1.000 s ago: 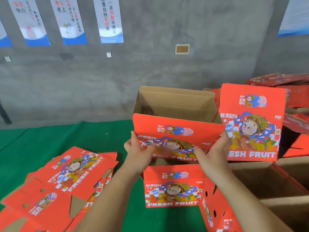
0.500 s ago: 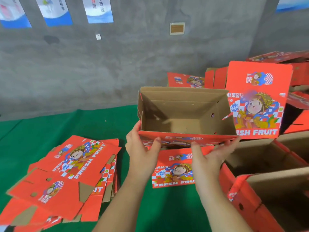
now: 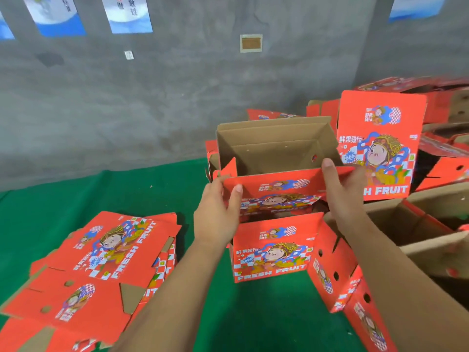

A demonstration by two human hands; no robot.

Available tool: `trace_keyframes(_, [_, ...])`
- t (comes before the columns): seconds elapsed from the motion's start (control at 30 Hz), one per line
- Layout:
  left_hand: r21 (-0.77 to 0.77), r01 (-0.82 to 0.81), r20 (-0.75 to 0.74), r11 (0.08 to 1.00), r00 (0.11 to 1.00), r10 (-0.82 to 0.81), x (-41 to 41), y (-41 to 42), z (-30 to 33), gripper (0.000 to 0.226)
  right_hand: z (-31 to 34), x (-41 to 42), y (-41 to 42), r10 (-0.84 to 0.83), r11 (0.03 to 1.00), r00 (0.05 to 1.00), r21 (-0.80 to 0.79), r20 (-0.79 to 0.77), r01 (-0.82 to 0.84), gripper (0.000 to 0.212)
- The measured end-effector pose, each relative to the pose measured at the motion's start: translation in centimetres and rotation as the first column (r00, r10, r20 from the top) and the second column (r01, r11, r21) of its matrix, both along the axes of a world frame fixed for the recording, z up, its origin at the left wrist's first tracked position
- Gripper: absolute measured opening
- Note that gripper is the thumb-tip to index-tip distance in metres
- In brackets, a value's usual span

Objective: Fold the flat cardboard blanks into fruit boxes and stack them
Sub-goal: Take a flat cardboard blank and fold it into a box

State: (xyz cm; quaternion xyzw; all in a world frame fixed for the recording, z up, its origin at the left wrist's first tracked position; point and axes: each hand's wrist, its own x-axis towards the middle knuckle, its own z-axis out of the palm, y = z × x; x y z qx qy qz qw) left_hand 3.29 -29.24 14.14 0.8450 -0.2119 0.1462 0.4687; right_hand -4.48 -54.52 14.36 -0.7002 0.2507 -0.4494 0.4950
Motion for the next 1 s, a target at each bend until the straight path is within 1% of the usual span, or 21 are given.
trace_keyframes(0.03, [0.027, -0.006, -0.020, 1.000, 1.000, 0.007, 0.5, 0.0, -0.3, 0.031, -0.4, 0.2, -0.1, 0.023, 1.000, 0.999, -0.015, -0.038, -0.024, 0.098])
trace_keyframes(0.1, [0.040, -0.009, -0.081, 0.999, 0.997, 0.012, 1.4, 0.1, -0.9, 0.031, -0.9, 0.6, 0.4, 0.064, 0.998, 0.994, -0.021, -0.090, -0.066, 0.103])
trace_keyframes(0.2, [0.042, 0.012, -0.118, 0.999, 0.993, -0.007, 2.7, 0.7, -2.0, 0.028, -1.7, 0.9, 1.7, 0.052, 0.994, 0.988, 0.105, -0.148, -0.036, 0.107])
trace_keyframes(0.27, [0.052, 0.023, -0.128, 0.998, 0.992, -0.016, 3.5, 0.9, -2.4, 0.022, -1.9, 1.4, 2.5, 0.091, 0.982, 0.989, 0.173, -0.113, -0.070, 0.102])
trace_keyframes(0.33, [0.027, 0.030, -0.172, 0.999, 0.985, -0.025, 4.1, 1.0, -2.4, 0.020, -1.5, 2.1, 2.9, 0.140, 0.967, 0.988, 0.224, -0.058, -0.123, 0.104])
trace_keyframes(0.37, [-0.012, 0.033, -0.199, 0.999, 0.979, -0.035, 4.4, 1.0, -2.2, 0.021, -1.0, 2.4, 3.0, 0.152, 0.964, 0.987, 0.229, -0.055, -0.135, 0.108])
trace_keyframes(0.43, [-0.102, 0.011, -0.208, 0.995, 0.978, -0.032, 5.1, 0.9, -1.4, 0.027, 0.4, 2.8, 3.0, 0.149, 0.978, 0.985, 0.160, -0.087, -0.133, 0.109])
trace_keyframes(0.5, [-0.165, -0.045, -0.148, 0.985, 0.989, 0.020, 5.5, 0.9, -0.4, 0.025, 2.1, 2.9, 2.7, 0.118, 0.993, 0.987, 0.045, -0.107, -0.113, 0.095])
trace_keyframes(0.53, [-0.190, -0.075, -0.106, 0.979, 0.993, 0.055, 5.7, 0.8, 0.2, 0.024, 2.9, 2.9, 2.4, 0.093, 0.995, 0.991, -0.024, -0.093, -0.095, 0.087])
trace_keyframes(0.6, [-0.231, -0.110, -0.019, 0.967, 0.994, 0.108, 5.8, 0.6, 1.2, 0.025, 3.8, 2.9, 1.8, 0.046, 0.987, 0.999, -0.152, -0.025, -0.049, 0.070])
trace_keyframes(0.63, [-0.256, -0.111, 0.010, 0.960, 0.993, 0.117, 5.8, 0.4, 1.6, 0.024, 4.0, 2.8, 1.8, 0.036, 0.982, 0.999, -0.187, 0.006, -0.034, 0.065])
trace_keyframes(0.73, [-0.313, -0.072, 0.044, 0.947, 0.995, 0.091, 5.7, -0.2, 2.4, 0.015, 4.1, 2.6, 1.7, 0.061, 0.982, 0.997, -0.184, 0.054, -0.050, 0.053])
trace_keyframes(0.87, [-0.365, -0.034, 0.063, 0.930, 0.996, 0.061, 5.6, -0.7, 2.6, 0.012, 4.2, 2.4, 0.9, 0.146, 0.970, 0.983, -0.210, 0.107, -0.121, 0.039])
trace_keyframes(0.93, [-0.406, -0.028, 0.069, 0.914, 0.996, 0.062, 5.3, -1.3, 3.1, 0.016, 4.7, 2.3, 0.4, 0.153, 0.966, 0.971, -0.236, 0.182, -0.107, 0.036])
trace_keyframes(1.0, [-0.442, -0.030, 0.095, 0.896, 0.992, 0.080, 4.7, -2.2, 3.9, 0.015, 5.3, 2.3, -0.2, 0.135, 0.970, 0.955, -0.233, 0.265, -0.072, 0.039])
